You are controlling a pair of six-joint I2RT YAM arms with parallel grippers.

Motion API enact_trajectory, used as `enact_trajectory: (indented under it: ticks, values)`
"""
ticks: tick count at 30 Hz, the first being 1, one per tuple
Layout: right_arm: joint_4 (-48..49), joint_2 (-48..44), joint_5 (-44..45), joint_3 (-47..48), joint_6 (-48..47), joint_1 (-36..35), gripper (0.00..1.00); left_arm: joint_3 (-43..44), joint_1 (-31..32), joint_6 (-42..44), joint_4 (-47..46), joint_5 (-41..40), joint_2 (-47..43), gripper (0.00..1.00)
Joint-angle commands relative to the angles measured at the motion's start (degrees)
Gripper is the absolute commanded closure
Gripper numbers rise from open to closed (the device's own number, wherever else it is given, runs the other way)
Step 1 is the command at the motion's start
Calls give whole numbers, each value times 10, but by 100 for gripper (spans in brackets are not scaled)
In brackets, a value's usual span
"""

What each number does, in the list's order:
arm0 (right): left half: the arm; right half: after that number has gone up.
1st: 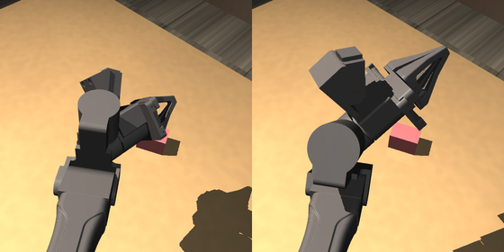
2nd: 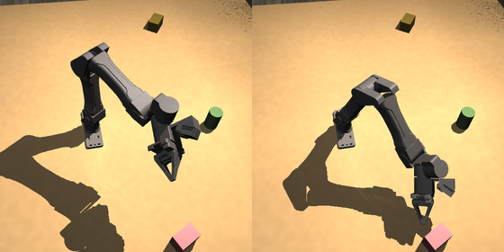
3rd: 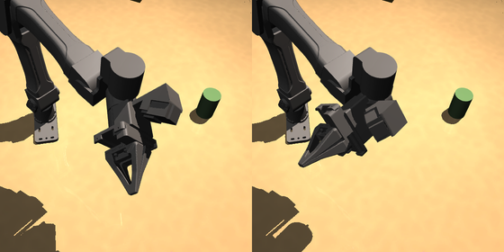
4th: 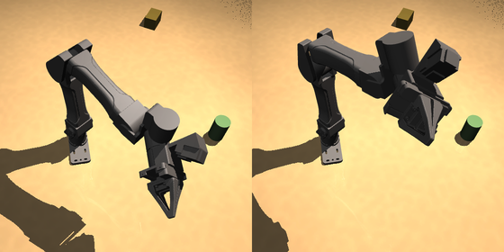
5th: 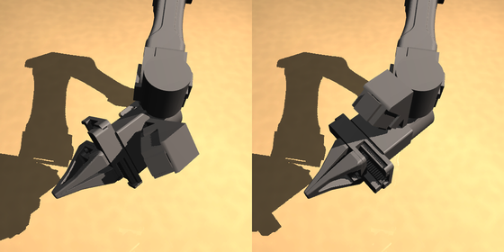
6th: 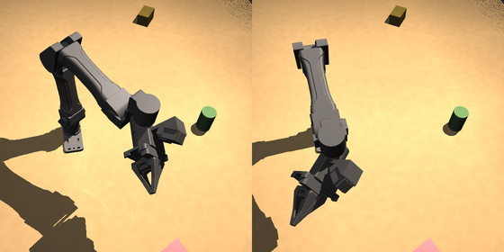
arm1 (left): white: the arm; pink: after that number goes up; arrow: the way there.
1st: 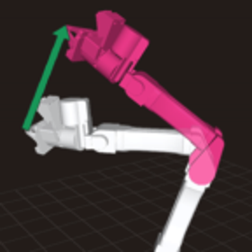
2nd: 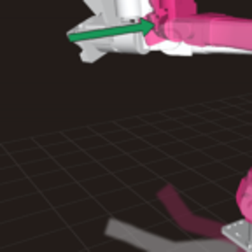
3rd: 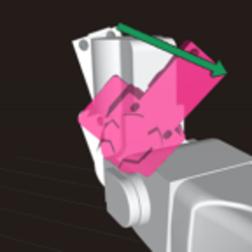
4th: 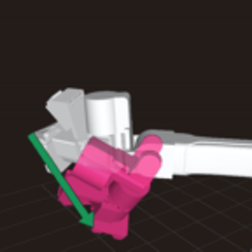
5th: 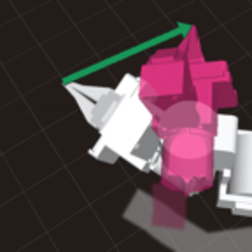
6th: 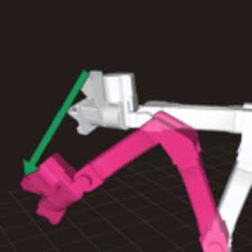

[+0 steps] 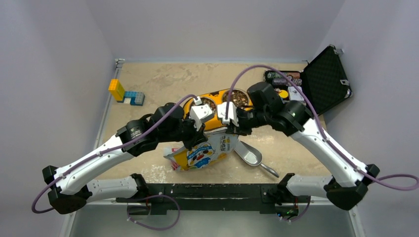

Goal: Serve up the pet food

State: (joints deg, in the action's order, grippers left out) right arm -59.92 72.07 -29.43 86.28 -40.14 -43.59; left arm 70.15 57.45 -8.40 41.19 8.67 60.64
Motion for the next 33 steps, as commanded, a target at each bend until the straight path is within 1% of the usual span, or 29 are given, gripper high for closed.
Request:
enact_trajectory:
  ticks: [1,3,5,8,10,12,14,15,16,18,19,21,22,23,24,26,27,29,31,33]
  values:
    - [175,-118,74,-104,-30,-58,65,-14,4,-3,-14,6,-21,96]
    - [238,-143,139,-155,-59,-108,63,-17,4,-6,-16,16,-28,96]
    - [268,-147,193,-181,-79,-146,63,-15,3,-10,-11,28,-29,96]
    - [309,-134,299,-203,-119,-202,54,-15,3,-21,-8,48,-29,94]
    - [340,-124,351,-214,-146,-228,51,-15,3,-30,-9,62,-32,92]
    - [371,-110,402,-223,-167,-245,50,-16,3,-36,-9,69,-34,91]
    - [394,-102,431,-235,-188,-256,50,-19,3,-39,-7,72,-36,90]
    - [416,-103,448,-249,-200,-262,50,-19,3,-40,-5,73,-36,87]
    - [440,-105,465,-263,-214,-269,50,-18,2,-41,-2,74,-35,82]
    - [473,-112,491,-289,-234,-282,51,-18,2,-45,7,75,-36,69]
    - [481,-114,501,-296,-242,-291,53,-19,2,-46,12,76,-37,65]
    - [481,-116,519,-301,-249,-299,64,-22,2,-49,21,65,-43,57]
    - [475,-113,537,-296,-249,-301,77,-23,2,-52,27,47,-48,47]
    - [458,-109,546,-283,-244,-302,99,-24,2,-52,34,32,-53,28]
    - [424,-107,544,-261,-227,-302,100,-24,2,-53,43,22,-59,17]
    - [348,-107,494,-209,-189,-297,100,-27,2,-49,53,11,-72,13]
    - [290,-106,444,-172,-162,-285,100,-29,3,-49,55,3,-77,13]
    - [164,-87,323,-91,-124,-250,100,-34,4,-50,55,-14,-83,18]
    - [124,-76,278,-64,-107,-225,100,-41,8,-48,50,-45,-91,27]
    - [105,-70,220,-49,-89,-189,100,-43,10,-39,40,-63,-97,31]
